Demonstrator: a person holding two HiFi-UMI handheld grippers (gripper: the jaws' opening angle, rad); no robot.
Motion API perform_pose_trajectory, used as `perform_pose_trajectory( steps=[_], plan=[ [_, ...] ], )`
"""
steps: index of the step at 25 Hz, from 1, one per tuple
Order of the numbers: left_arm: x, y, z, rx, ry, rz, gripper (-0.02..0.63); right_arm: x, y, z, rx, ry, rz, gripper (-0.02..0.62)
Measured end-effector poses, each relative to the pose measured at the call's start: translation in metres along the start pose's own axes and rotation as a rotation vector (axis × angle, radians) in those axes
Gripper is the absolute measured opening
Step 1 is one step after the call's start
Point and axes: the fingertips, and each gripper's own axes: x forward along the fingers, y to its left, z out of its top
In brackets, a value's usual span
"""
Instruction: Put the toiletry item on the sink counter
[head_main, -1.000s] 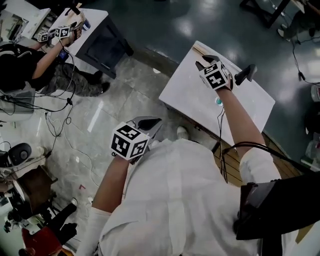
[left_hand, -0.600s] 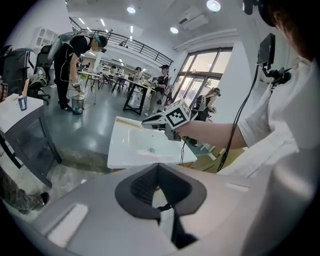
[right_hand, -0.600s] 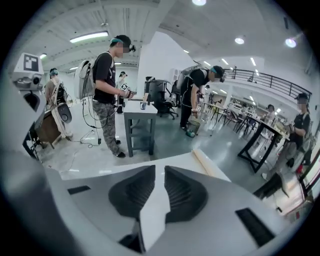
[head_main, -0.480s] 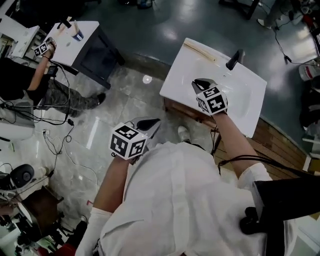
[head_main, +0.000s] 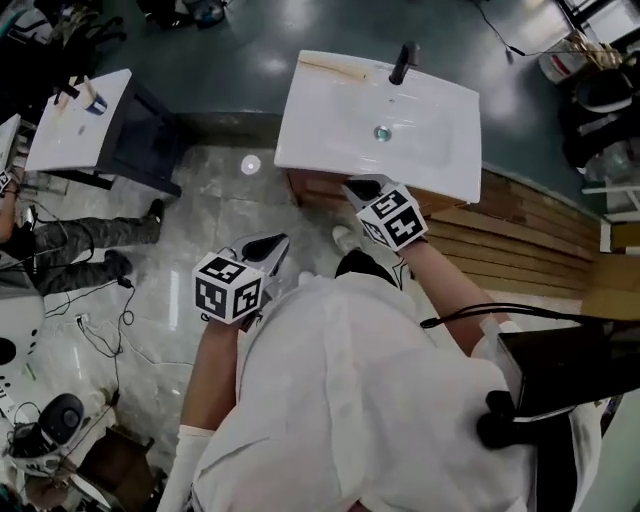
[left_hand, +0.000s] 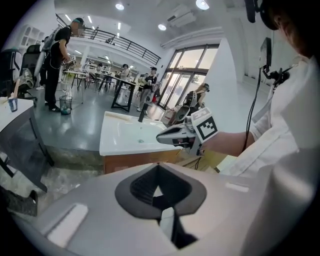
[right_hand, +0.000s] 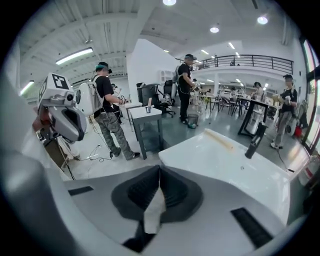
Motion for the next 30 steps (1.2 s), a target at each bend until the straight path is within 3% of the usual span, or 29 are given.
perform_pose_trajectory(
  steps=[15, 30],
  plan=[
    [0.016, -0.035, -0.032, 0.057, 0.045, -0.061, 0.006, -0.046, 0.079, -0.035, -0.085, -0.006, 0.04, 0.006],
    [0.006, -0.033, -0.048, 0.042, 0.055, -0.057, 0.006, -0.04, 0.101, -0.033, -0.133, -0.003, 0.073, 0.005]
  ],
)
